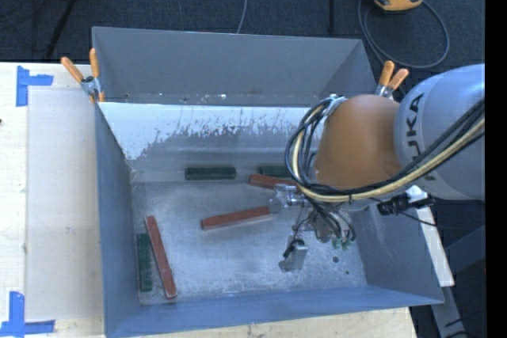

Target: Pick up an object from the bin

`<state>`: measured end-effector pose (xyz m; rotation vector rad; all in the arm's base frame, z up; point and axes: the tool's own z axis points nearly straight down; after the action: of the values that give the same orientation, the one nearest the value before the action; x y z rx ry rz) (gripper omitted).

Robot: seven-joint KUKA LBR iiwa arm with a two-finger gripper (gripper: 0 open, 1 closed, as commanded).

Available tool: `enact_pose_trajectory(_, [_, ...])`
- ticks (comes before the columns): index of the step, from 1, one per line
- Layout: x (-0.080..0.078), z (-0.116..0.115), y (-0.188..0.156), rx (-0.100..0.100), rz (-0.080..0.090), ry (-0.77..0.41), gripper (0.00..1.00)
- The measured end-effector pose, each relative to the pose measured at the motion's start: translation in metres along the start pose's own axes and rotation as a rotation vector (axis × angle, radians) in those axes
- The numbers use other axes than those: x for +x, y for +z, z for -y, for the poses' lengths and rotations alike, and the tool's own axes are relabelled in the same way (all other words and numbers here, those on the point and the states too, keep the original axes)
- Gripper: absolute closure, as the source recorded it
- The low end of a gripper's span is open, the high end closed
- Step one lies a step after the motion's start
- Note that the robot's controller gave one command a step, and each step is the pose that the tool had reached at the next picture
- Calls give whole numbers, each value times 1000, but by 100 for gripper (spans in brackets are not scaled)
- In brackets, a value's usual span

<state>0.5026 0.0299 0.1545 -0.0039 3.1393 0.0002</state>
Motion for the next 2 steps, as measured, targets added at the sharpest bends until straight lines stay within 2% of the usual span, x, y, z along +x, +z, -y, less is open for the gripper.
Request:
enact_pose_trajectory(1, [-8,-27,28,-2,-5,-123,0])
enact_pose_trajectory(2, [-62,-4,55,-1,0,-174,0])
